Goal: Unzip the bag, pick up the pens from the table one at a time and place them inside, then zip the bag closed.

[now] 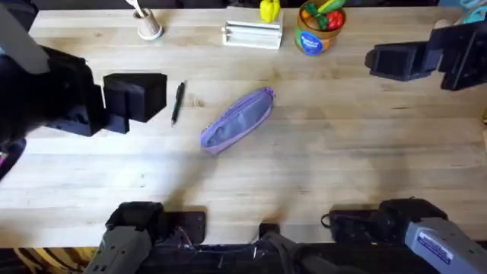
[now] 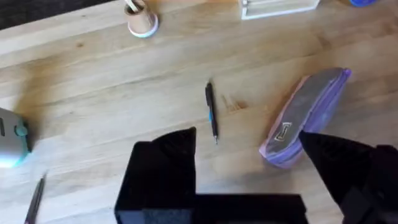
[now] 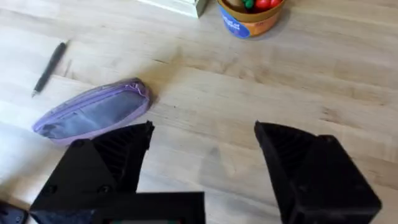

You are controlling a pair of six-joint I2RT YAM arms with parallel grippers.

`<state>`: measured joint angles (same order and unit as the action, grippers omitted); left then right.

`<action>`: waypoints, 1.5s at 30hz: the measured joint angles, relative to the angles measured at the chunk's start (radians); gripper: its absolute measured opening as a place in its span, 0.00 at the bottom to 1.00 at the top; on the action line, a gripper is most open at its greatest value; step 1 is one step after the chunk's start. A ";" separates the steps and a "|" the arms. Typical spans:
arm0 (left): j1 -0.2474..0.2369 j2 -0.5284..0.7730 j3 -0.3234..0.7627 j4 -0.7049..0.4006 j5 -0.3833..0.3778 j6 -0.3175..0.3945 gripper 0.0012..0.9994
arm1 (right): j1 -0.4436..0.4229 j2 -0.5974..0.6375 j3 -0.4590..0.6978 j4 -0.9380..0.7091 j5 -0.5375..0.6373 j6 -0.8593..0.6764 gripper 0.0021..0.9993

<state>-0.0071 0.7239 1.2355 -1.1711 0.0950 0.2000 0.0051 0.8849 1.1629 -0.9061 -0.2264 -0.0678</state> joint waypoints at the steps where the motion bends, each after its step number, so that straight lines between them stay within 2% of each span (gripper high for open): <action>1: 0.000 0.014 0.006 -0.023 0.013 0.019 0.99 | 0.000 0.009 0.004 -0.001 0.000 -0.005 0.99; 5: 0.000 0.071 0.009 -0.130 0.116 0.121 1.00 | 0.000 0.034 0.005 -0.011 0.000 -0.021 0.99; 11: 0.000 0.134 0.007 -0.173 0.194 0.187 1.00 | 0.000 0.038 0.005 -0.011 0.000 -0.059 0.99; 17: 0.000 0.133 -0.094 -0.108 0.213 0.174 1.00 | 0.000 0.038 0.005 -0.011 0.000 -0.089 0.99; 22: -0.005 0.144 -0.251 0.056 0.233 0.067 1.00 | 0.000 0.038 0.005 -0.005 0.000 -0.104 0.99; 25: -0.045 0.147 -0.320 0.127 0.238 0.000 1.00 | 0.000 0.038 0.005 -0.002 0.000 -0.109 0.99; 29: -0.160 0.146 -0.377 0.193 0.226 -0.076 1.00 | 0.000 0.038 0.005 0.011 0.000 -0.113 0.99; 33: -0.281 0.146 -0.419 0.215 0.148 -0.157 1.00 | 0.000 0.038 0.005 0.011 0.000 -0.113 0.99; 38: -0.373 0.146 -0.480 0.225 0.086 -0.215 1.00 | 0.000 0.038 0.005 0.011 0.000 -0.114 0.99; 39: -0.404 0.146 -0.548 0.315 0.029 -0.232 1.00 | 0.000 0.038 0.005 0.012 0.000 -0.114 0.99; 45: -0.404 0.146 -0.590 0.364 -0.001 -0.239 1.00 | 0.000 0.038 0.005 0.011 0.000 -0.117 0.99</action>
<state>-0.4110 0.8703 0.6460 -0.8066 0.0940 -0.0387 0.0051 0.9230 1.1679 -0.8948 -0.2260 -0.1844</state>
